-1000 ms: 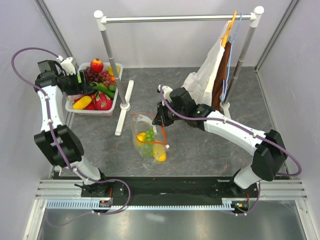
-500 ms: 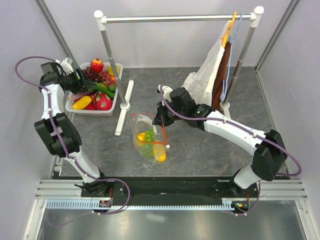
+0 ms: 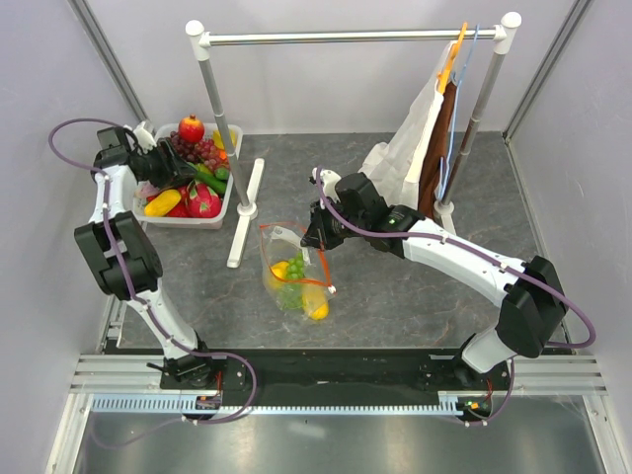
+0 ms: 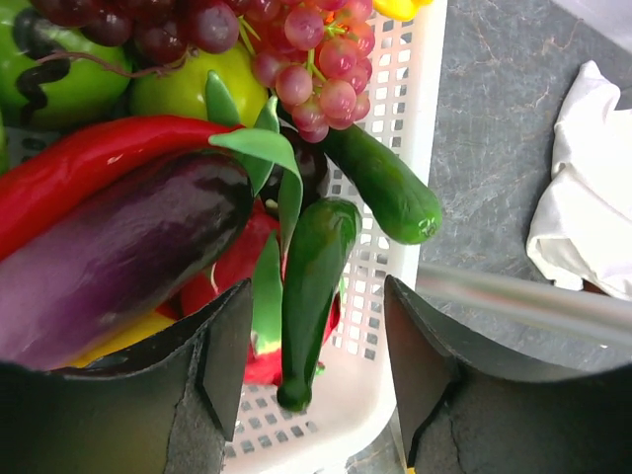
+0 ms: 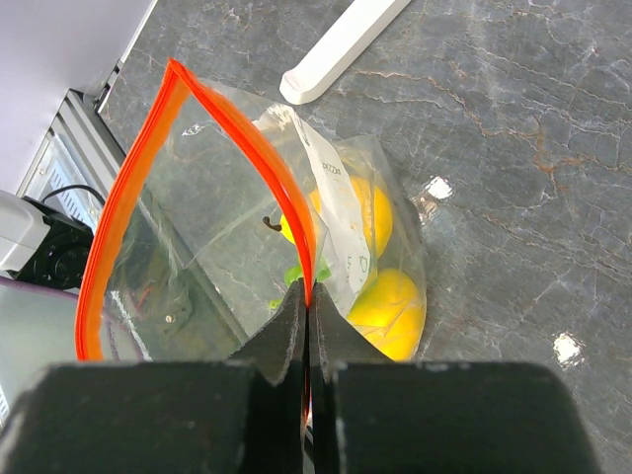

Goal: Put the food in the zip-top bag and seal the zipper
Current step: Pick up the fake vegetable from the bin.

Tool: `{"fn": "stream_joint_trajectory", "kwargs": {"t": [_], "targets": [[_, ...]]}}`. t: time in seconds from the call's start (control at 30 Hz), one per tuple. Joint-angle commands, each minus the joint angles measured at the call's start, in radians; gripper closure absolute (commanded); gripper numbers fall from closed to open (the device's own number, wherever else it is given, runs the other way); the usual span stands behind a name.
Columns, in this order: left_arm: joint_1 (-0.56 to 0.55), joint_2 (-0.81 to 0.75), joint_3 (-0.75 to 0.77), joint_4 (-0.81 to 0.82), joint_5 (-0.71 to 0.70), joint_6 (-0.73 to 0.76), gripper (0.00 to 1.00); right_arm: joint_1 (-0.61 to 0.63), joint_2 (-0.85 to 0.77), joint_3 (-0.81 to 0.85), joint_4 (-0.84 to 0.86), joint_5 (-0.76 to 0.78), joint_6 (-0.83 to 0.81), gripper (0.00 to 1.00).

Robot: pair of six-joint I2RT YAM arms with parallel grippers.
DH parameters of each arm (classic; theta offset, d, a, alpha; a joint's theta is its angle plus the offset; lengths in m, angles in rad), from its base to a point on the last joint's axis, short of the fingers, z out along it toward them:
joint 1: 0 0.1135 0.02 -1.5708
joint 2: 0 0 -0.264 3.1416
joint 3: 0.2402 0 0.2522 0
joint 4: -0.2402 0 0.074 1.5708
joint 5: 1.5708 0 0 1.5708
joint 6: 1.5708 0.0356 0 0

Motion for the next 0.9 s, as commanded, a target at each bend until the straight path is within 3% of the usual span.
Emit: {"fn": "stream_joint_trajectory", "kwargs": {"t": [0.0,0.1,0.2,0.33,0.4,0.87], "targets": [[-0.013,0.027,0.012,0.067,-0.009,-0.046,0.39,0.004,-0.014,0.016,0.020,-0.004,-0.013,1.00],[-0.020,0.048,0.032,0.071,-0.017,-0.053,0.41,0.004,-0.017,0.011,0.017,-0.004,-0.014,1.00],[-0.020,0.053,0.043,0.078,-0.017,-0.058,0.48,0.005,-0.014,0.008,0.015,-0.004,-0.014,1.00],[-0.018,0.025,0.026,0.076,-0.014,-0.063,0.65,0.005,-0.013,0.013,0.015,-0.003,-0.016,1.00],[-0.020,-0.002,0.012,0.084,-0.015,-0.061,0.66,0.004,-0.011,0.016,0.015,-0.001,-0.018,1.00],[-0.015,-0.387,-0.032,0.003,-0.195,0.127,0.87,0.004,-0.022,-0.001,0.012,0.012,-0.028,1.00]]}}
